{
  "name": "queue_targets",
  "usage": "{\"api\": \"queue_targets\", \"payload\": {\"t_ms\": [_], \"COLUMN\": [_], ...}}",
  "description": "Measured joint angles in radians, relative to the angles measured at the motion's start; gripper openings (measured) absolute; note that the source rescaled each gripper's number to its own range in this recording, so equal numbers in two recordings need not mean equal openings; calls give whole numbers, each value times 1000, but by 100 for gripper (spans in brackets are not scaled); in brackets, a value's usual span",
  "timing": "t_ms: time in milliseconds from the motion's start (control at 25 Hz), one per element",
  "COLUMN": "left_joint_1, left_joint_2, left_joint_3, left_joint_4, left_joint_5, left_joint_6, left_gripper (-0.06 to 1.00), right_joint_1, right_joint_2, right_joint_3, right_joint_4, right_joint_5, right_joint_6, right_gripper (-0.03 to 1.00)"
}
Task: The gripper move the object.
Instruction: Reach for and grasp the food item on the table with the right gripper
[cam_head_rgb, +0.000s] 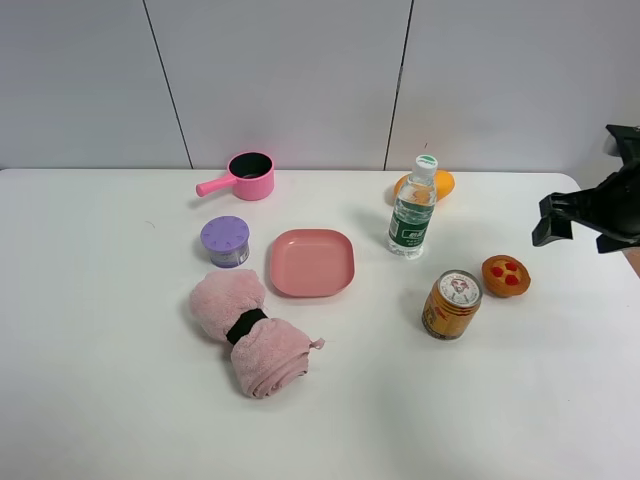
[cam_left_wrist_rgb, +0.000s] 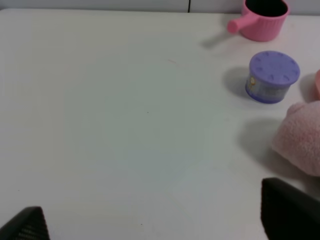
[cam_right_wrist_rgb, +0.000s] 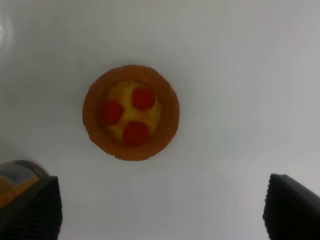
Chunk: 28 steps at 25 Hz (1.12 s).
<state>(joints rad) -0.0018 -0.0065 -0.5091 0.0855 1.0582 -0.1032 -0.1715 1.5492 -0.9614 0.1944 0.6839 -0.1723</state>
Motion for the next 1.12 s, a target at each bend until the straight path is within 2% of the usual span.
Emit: {"api": "queue_targets", "payload": {"t_ms": [120,440,1120], "left_joint_1": [0,0,0], "left_joint_2": [0,0,0], "left_joint_3": [0,0,0], "left_joint_4": [0,0,0], "left_joint_5": [0,0,0], "left_joint_6": [0,0,0], "left_gripper": [100,100,100], "right_joint_1": [7,96,105], "right_joint_2": [40,161,306], "right_joint_3": [0,0,0], "right_joint_4": [6,12,15], "right_joint_5": [-21,-166,-215], "right_joint_6": [-17,-36,-16], "right_gripper": [75,75,75]}}
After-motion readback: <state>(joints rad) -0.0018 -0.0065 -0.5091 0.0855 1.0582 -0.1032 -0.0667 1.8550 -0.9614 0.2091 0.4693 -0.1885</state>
